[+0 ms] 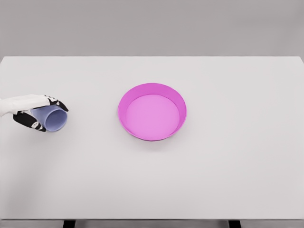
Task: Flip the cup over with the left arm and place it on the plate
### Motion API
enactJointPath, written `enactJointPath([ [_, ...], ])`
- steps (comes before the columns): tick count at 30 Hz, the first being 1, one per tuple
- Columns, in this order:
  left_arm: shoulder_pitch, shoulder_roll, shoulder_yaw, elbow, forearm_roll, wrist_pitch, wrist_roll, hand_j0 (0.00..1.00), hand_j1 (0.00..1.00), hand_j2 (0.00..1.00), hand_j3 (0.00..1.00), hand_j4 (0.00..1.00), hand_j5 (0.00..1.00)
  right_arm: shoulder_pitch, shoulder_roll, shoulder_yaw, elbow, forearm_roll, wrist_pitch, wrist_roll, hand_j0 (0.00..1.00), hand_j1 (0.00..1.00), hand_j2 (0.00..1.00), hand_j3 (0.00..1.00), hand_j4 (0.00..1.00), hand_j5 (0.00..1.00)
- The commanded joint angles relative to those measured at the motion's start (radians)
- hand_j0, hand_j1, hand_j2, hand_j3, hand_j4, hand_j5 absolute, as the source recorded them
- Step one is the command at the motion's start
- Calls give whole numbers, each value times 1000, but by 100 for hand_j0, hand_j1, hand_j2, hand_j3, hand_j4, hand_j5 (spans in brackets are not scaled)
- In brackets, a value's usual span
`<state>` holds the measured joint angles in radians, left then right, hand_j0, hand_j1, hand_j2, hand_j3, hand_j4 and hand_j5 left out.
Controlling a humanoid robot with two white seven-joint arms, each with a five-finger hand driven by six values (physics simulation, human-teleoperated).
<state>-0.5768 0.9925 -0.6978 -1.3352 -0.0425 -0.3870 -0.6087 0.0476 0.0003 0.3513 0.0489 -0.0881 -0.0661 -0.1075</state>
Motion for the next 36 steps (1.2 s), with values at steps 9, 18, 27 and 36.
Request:
enactJointPath([
  [9,0,15,26,-170,64,0,-2,53,53,53,53,53,53,0,0,0,0,-1,0,0,100,100,100,100,100,100],
  [18,3,49,106,-312,262,0,-2,53,53,53,53,53,53,0,0,0,0,-1,-1,0,100,100,100,100,100,100],
  [27,2,35,119,-357,421,0,-2,50,50,50,50,50,50,0,0,0,0,-1,0,0,100,100,100,100,100,100],
  [36,2,-92,116,-358,599,177,-2,49,49,49,49,49,49,0,0,0,0,1,0,0,100,100,100,100,100,100],
])
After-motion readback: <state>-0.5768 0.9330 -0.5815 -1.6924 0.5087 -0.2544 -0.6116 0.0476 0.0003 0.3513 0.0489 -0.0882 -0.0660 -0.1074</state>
